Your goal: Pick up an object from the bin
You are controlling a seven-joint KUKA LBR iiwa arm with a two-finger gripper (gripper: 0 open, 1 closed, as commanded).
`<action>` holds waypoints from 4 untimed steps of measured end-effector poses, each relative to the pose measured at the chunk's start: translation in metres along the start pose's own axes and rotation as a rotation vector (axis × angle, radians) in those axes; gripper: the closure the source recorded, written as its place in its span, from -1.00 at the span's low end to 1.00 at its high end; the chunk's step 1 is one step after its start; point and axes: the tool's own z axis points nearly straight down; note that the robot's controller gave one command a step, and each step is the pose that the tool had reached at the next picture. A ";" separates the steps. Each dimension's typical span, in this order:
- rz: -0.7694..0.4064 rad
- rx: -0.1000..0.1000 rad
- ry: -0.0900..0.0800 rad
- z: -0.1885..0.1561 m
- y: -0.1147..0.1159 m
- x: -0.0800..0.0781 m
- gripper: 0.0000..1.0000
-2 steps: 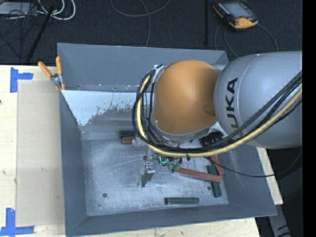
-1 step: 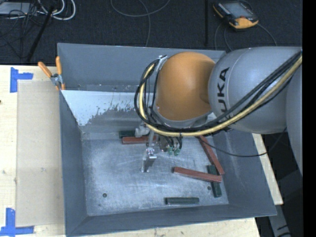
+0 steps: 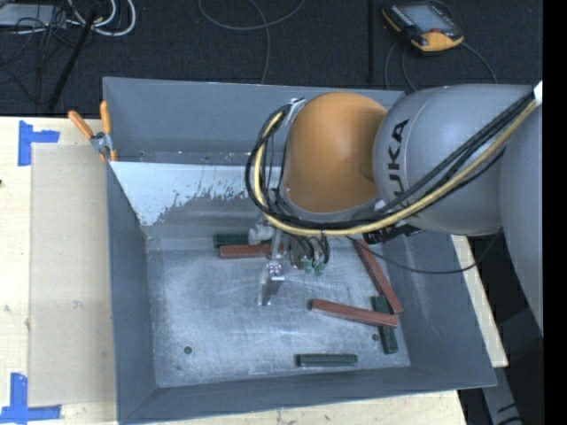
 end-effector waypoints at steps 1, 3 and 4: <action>0.008 -0.003 -0.007 0.033 -0.032 -0.004 -1.00; 0.148 -0.008 -0.022 0.095 -0.024 -0.039 -1.00; 0.230 -0.003 -0.029 0.096 0.032 -0.056 1.00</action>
Offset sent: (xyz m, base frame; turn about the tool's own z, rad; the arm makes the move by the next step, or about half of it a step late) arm 0.0366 -0.0070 -0.1088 0.1510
